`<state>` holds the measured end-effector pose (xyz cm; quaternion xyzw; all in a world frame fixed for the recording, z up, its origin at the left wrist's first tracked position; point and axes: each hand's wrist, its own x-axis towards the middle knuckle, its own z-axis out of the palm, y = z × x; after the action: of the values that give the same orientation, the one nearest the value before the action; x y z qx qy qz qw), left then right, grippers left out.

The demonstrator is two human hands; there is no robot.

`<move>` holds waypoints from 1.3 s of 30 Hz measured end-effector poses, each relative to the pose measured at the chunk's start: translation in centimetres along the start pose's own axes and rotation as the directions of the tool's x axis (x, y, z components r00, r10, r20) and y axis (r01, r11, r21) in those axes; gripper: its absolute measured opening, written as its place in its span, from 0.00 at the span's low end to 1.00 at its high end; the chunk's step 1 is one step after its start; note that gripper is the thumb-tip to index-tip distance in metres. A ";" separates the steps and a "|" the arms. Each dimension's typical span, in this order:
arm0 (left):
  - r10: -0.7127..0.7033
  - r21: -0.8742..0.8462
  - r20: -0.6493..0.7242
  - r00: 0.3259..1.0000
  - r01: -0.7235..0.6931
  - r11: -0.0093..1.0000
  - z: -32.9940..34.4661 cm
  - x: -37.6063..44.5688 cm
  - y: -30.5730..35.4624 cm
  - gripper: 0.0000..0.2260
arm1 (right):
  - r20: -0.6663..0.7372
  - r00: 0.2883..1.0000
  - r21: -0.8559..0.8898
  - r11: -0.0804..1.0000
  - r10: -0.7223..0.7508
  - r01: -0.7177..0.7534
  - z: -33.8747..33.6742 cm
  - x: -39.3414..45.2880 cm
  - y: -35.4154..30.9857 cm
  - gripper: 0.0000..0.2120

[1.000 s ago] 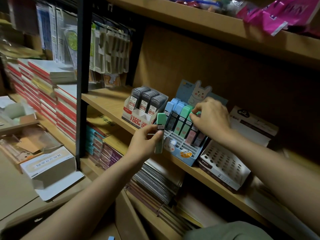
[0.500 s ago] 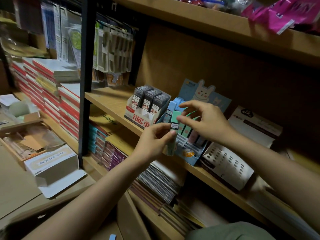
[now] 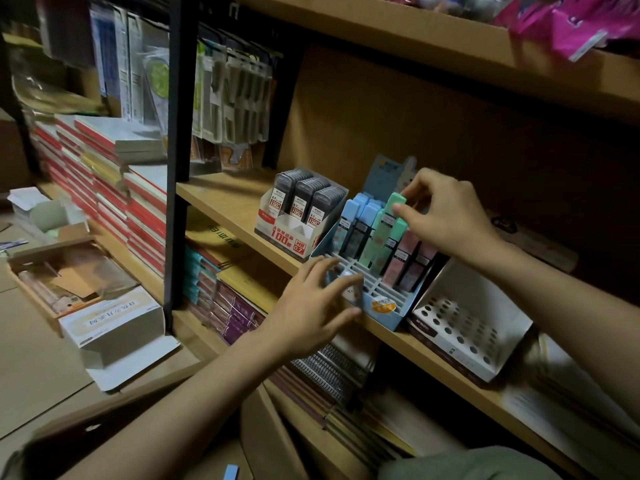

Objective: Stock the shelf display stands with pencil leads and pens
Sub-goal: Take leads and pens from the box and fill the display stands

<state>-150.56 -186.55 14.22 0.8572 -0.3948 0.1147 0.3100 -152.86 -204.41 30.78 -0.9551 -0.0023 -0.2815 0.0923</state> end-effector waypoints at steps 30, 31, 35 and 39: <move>0.111 0.118 -0.114 0.987 -0.098 0.988 -0.1 -2.5 0.2 0.28 | -0.156 0.982 -0.051 0.994 -0.107 0.101 2.9 -4.0 -1.5 0.14; 0.128 0.106 -0.150 0.980 -0.113 0.988 0.0 -3.3 0.1 0.24 | -0.187 0.973 0.040 0.988 -0.138 0.148 3.0 -5.4 -2.0 0.12; 0.194 0.050 -0.058 0.979 -0.191 0.980 1.1 -8.2 -0.6 0.13 | -0.117 0.967 0.265 0.931 -0.226 0.249 5.7 -13.2 -3.5 0.06; 0.085 0.129 0.278 0.957 -0.125 0.984 4.5 -16.0 -1.6 0.15 | 0.267 0.947 0.342 0.937 -0.177 0.079 11.4 -20.9 -3.2 0.10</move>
<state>-160.13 -178.86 2.98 0.8629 -0.4691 0.0409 0.1833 -164.54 -198.25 10.67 -0.9554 -0.1252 -0.1379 0.2292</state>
